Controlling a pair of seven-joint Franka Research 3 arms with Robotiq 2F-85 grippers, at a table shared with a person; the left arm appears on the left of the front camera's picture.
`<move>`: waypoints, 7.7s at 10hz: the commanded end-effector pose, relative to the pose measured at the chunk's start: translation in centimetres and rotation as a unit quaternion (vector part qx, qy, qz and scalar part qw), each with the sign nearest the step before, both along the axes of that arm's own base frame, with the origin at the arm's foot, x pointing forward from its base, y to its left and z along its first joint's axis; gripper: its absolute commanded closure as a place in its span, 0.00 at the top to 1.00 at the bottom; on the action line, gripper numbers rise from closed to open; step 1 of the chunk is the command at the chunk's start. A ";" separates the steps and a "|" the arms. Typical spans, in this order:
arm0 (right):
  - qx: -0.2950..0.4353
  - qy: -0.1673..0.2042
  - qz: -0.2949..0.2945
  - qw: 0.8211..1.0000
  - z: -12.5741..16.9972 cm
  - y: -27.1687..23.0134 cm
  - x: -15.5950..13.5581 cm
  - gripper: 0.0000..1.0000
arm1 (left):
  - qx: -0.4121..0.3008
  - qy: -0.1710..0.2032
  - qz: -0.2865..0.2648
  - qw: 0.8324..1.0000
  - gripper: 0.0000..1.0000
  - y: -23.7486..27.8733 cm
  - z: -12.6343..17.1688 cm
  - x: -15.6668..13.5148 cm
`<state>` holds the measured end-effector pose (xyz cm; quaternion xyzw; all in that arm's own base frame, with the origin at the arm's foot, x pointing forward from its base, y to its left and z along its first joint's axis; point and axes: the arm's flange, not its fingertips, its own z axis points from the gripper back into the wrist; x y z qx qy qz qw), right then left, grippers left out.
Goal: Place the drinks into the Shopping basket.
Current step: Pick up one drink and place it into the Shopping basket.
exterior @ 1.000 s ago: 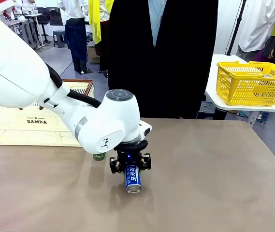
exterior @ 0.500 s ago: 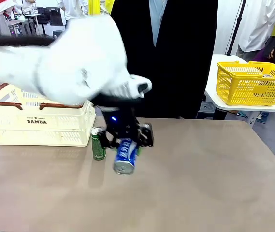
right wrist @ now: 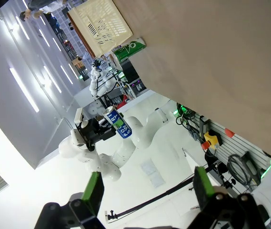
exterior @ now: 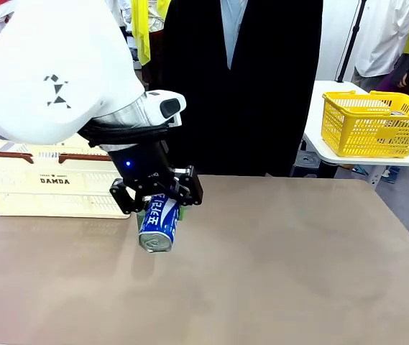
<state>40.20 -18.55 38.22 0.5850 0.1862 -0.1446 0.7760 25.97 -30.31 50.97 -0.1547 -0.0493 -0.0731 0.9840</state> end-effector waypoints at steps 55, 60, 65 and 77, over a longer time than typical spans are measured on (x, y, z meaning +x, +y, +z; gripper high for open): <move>-0.005 0.003 -0.005 1.000 0.3 0.3 -0.2 1.00 | -0.505 0.038 -0.128 0.853 1.00 51.9 -7.1 9.7; -0.005 0.003 -0.005 1.000 0.3 0.3 -0.2 1.00 | -0.505 0.038 -0.128 0.853 1.00 51.9 -7.1 9.7; -0.005 0.003 -0.005 1.000 0.3 0.3 -0.2 1.00 | -0.372 0.056 -0.118 0.919 1.00 38.5 1.6 6.4; -0.005 0.003 -0.005 1.000 0.3 0.3 -0.2 1.00 | -0.053 -0.079 0.053 0.994 1.00 11.1 2.0 4.3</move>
